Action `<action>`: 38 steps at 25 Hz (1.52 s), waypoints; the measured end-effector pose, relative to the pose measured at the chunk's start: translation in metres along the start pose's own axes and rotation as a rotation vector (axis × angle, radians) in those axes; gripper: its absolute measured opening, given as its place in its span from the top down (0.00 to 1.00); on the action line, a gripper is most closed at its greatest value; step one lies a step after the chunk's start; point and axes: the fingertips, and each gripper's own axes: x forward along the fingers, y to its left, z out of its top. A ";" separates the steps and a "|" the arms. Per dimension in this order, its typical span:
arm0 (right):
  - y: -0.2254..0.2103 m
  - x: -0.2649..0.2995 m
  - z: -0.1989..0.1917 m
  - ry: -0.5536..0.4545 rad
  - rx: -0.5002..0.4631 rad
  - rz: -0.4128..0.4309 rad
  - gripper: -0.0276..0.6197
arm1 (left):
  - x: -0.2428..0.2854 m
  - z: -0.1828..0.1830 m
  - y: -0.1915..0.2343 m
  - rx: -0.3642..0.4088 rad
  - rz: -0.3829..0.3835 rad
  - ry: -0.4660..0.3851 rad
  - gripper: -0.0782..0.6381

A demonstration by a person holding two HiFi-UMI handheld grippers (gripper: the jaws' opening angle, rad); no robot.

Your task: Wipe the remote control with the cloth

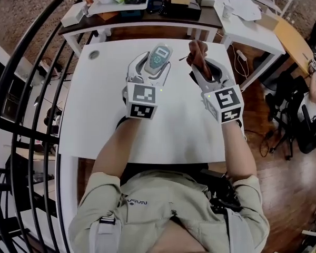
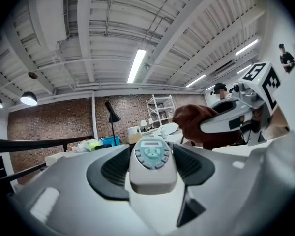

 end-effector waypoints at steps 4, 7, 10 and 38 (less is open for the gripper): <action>-0.017 0.026 -0.047 0.141 0.055 -0.005 0.79 | 0.038 -0.050 0.011 -0.086 0.001 0.142 0.49; -0.018 0.041 -0.088 0.260 0.092 0.014 0.79 | 0.053 -0.080 0.010 -0.118 -0.006 0.224 0.49; -0.011 0.053 -0.122 0.369 0.119 0.042 0.78 | 0.067 -0.108 0.010 -0.133 -0.024 0.320 0.50; 0.008 -0.068 -0.012 0.022 0.182 -0.137 0.94 | -0.076 -0.024 0.013 -0.138 0.094 0.033 0.78</action>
